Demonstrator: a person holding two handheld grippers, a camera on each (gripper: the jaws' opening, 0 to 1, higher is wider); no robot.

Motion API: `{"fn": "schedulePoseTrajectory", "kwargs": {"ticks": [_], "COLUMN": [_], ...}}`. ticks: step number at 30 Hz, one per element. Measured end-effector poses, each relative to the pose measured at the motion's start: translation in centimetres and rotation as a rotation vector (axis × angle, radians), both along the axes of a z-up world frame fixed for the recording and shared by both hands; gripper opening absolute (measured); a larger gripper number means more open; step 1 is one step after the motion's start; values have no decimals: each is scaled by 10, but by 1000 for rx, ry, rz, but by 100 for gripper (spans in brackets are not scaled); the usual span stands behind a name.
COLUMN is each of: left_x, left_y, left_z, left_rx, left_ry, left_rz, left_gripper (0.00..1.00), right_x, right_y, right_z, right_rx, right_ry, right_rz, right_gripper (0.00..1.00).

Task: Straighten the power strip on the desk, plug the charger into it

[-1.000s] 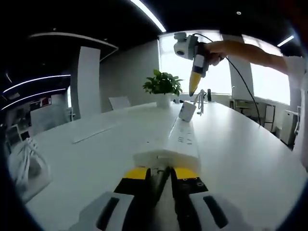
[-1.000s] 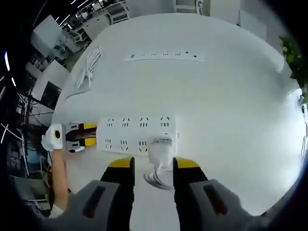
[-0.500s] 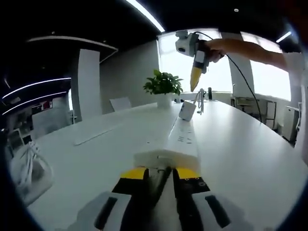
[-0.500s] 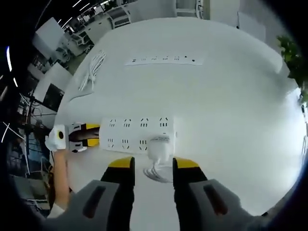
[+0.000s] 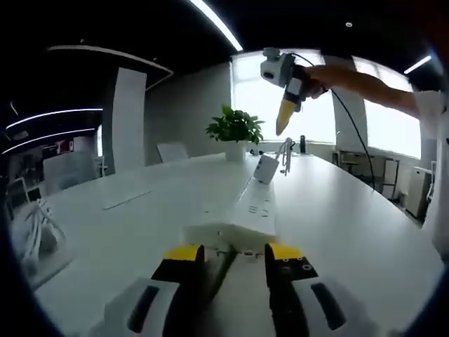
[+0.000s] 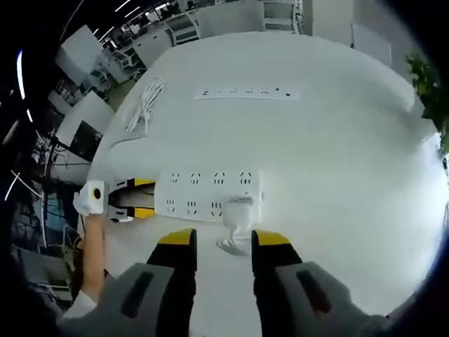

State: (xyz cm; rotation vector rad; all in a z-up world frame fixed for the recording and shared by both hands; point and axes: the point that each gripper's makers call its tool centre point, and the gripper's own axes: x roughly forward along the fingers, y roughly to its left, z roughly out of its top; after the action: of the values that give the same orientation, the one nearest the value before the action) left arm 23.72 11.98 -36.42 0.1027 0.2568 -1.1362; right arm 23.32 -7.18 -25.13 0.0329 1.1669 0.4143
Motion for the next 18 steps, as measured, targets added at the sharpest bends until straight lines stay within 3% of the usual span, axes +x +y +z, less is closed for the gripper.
{"fn": "schedulePoseTrajectory", "kwargs": {"ticks": [6, 9, 18], "left_x": [-2, -3, -4], "left_y": [0, 1, 5], "left_z": [-1, 11, 28], "left_rx": [4, -78, -184], "left_ry": [9, 53, 88], "left_rz": [0, 4, 10], "left_gripper": [39, 39, 39], "right_x": [0, -6, -20], "right_y": [-5, -9, -1], "right_z": [6, 5, 16], "right_rx": [14, -23, 45], "right_ry": [-25, -36, -78], "right_rz": [10, 63, 90], "right_gripper": [29, 21, 29]}}
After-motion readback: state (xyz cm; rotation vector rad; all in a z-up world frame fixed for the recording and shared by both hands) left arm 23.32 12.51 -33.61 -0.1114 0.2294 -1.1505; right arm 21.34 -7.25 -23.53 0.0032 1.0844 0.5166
